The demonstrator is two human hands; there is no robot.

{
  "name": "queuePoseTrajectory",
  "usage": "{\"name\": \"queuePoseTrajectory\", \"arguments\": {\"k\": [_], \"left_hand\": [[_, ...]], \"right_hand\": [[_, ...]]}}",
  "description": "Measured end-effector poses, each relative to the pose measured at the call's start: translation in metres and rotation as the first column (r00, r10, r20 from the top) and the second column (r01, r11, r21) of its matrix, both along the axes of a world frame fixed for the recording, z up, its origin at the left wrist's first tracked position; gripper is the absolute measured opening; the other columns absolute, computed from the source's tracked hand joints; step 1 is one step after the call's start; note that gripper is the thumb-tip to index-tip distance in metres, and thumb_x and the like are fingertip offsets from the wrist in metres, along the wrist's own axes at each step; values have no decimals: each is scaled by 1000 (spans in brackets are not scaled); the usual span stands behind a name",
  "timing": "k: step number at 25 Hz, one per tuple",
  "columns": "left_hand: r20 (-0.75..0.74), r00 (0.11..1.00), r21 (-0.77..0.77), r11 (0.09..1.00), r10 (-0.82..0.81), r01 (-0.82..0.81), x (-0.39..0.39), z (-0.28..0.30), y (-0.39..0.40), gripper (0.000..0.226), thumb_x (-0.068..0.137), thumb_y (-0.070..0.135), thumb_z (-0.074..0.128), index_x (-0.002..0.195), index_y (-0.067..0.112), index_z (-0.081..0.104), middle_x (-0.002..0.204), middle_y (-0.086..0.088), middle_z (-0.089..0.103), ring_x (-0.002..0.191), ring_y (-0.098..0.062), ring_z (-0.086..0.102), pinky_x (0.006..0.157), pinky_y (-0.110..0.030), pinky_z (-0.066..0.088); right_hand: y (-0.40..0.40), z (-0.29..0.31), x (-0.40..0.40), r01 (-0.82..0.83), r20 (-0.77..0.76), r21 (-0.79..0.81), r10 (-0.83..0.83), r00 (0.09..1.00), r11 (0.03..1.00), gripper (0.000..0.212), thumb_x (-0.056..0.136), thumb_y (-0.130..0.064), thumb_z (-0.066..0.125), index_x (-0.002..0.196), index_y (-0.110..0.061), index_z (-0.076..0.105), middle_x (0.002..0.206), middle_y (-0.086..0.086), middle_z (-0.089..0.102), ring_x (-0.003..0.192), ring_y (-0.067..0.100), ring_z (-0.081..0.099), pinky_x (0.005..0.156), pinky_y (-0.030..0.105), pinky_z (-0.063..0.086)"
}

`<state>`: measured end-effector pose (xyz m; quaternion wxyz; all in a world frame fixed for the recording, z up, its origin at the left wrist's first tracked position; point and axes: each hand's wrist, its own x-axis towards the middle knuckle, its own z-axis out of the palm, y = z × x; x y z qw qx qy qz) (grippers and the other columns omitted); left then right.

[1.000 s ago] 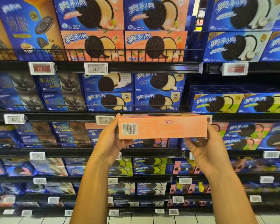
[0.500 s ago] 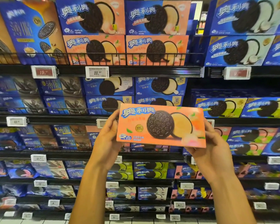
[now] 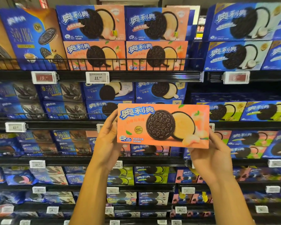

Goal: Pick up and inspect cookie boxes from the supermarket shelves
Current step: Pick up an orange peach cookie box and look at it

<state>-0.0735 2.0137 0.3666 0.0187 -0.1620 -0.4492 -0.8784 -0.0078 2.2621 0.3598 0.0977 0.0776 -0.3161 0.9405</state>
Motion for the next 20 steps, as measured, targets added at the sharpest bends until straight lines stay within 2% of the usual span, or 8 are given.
{"name": "queuePoseTrajectory", "arguments": {"k": [2,4,7,12,14,16,18,20], "left_hand": [[-14,1000,-16,1000,1,-1,0,1,0,37,92,23,49,127,26,60,117,0,72,96,-16,70,67,-32,60],[-11,1000,-6,1000,-1,1,0,0,-1,40,91,24,50,130,24,57,119,-2,70,97,-16,70,68,-32,60],[32,997,29,997,-70,69,4,-4,-4,40,93,28,50,130,19,59,123,-7,68,101,-22,68,70,-35,60],[177,950,170,959,-257,228,12,-13,-1,44,90,43,47,114,18,75,126,-14,67,110,-34,66,79,-50,58],[152,971,138,976,-186,166,15,-12,2,42,89,41,47,110,19,76,121,-12,70,105,-29,69,75,-46,59],[82,993,40,996,-79,76,20,-6,9,42,89,38,51,118,15,69,117,-9,72,103,-24,70,74,-40,60],[-14,1000,-94,995,23,-24,26,1,22,42,86,36,57,121,14,65,114,-7,73,101,-21,70,74,-33,59],[-116,991,-242,966,67,-94,36,7,40,36,88,35,60,120,20,66,114,-3,73,106,-20,69,84,-35,57]], "right_hand": [[-3,0,-1,-41,-14,-71,40,999,997,19,89,-29,63,84,-14,73,70,-7,61,61,10,56,65,24,53],[-3,-3,-1,-34,-7,-29,34,999,999,29,93,-35,56,85,-17,77,73,-7,62,63,10,58,80,31,53],[-3,-9,-4,2,67,34,-4,998,999,35,97,-40,51,105,-20,79,94,4,67,83,18,62,95,42,53],[-17,-13,-11,198,216,190,-237,947,962,30,100,-42,49,96,-23,72,85,-1,73,90,19,66,83,42,58],[-20,-13,-10,373,230,473,-520,823,798,25,106,-35,45,107,-27,68,103,-9,73,108,15,63,91,36,52],[-30,-9,0,468,65,662,-666,743,586,29,104,-37,49,131,-34,59,126,-20,62,125,3,54,100,26,44],[-46,-2,9,428,-101,731,-536,838,531,43,96,-53,56,138,-44,51,123,-36,60,118,-17,52,88,8,42],[-66,3,10,286,-151,782,-276,949,554,53,89,-65,55,139,-50,44,127,-38,59,117,-18,53,90,6,43]]}}
